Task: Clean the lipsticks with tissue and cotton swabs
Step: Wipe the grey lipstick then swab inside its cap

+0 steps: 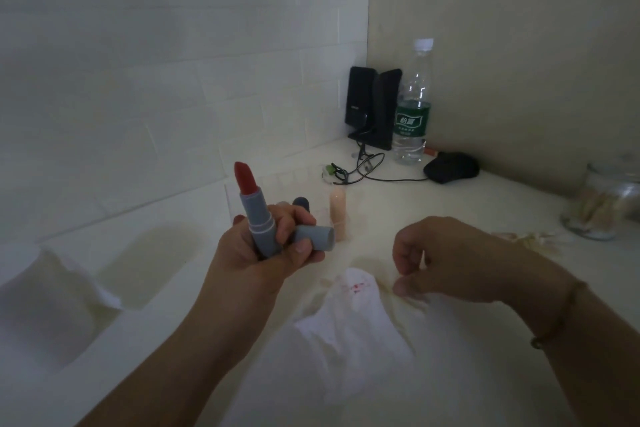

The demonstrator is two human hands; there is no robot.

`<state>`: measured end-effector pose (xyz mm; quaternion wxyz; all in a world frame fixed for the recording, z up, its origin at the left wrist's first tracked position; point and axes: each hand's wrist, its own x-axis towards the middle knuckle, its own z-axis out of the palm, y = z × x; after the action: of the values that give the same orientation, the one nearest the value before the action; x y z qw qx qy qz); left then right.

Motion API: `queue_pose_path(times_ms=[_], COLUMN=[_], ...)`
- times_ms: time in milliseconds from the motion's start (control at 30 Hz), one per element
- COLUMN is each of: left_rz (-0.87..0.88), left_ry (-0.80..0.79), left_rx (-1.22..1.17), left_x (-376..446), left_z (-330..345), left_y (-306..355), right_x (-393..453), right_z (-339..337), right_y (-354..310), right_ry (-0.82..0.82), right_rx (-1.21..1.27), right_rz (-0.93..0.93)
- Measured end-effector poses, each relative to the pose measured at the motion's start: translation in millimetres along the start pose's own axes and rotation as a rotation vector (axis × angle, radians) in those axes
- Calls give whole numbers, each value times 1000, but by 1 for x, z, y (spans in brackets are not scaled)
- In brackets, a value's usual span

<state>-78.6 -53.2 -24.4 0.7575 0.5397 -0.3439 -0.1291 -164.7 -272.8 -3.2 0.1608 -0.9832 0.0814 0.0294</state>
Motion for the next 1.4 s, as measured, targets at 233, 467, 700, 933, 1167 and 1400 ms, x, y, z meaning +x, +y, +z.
queue_pose_path(times_ms=[233,467,700,933,1167,1400], left_rz=[-20,-41,-53,-54,-101,-141], left_ry=[-5,-13,6,19,49,172], left_rx=[4,-59,-71,-62,-122,-214], left_x=[0,1,0,0,1,4], left_z=[-1,-4,3,4,4,4], left_y=[-1,3,4,5,8,17], right_x=[4,-25,-45,-35,-18,9], right_z=[-13,-52,-31,-20,-19,-15], right_y=[24,87,109,93,55,-34], right_ry=[422,648,231,226,532,644], right_rx=[211,166,-191,-350,-214,38], right_rz=[106,201,142,121,41,-332])
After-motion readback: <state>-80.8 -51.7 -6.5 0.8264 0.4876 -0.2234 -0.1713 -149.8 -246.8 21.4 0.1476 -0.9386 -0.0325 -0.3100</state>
